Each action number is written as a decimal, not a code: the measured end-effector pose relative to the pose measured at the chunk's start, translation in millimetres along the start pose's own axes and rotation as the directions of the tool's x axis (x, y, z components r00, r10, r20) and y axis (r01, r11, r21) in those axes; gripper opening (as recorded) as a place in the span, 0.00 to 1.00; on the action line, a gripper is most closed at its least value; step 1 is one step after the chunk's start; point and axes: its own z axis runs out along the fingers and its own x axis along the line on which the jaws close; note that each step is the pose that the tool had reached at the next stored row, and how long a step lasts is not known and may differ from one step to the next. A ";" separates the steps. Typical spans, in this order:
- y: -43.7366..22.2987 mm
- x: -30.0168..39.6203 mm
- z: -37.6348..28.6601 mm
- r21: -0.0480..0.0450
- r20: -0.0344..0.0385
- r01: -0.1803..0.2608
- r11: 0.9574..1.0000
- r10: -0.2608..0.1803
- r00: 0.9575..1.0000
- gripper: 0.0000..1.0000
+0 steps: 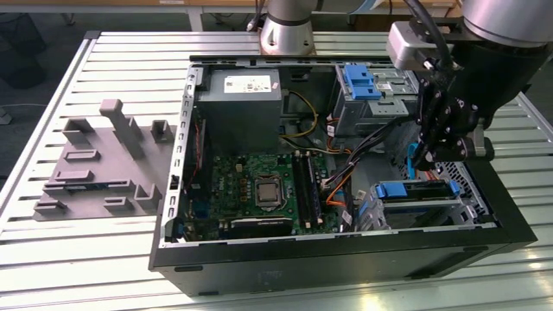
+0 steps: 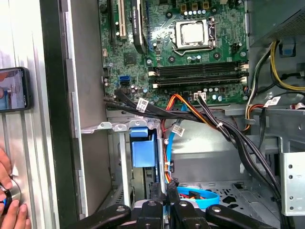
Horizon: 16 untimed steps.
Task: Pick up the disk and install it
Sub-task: 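Insert the second disk wire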
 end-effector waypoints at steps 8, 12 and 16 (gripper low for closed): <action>0.1 1.6 0.5 -0.003 0.033 -0.001 1.000 0.001 0.999 0.16; -0.3 7.2 4.1 -0.003 0.052 0.005 1.000 -0.005 0.999 0.16; 0.4 9.4 7.9 0.001 0.056 0.025 1.000 -0.025 0.998 0.16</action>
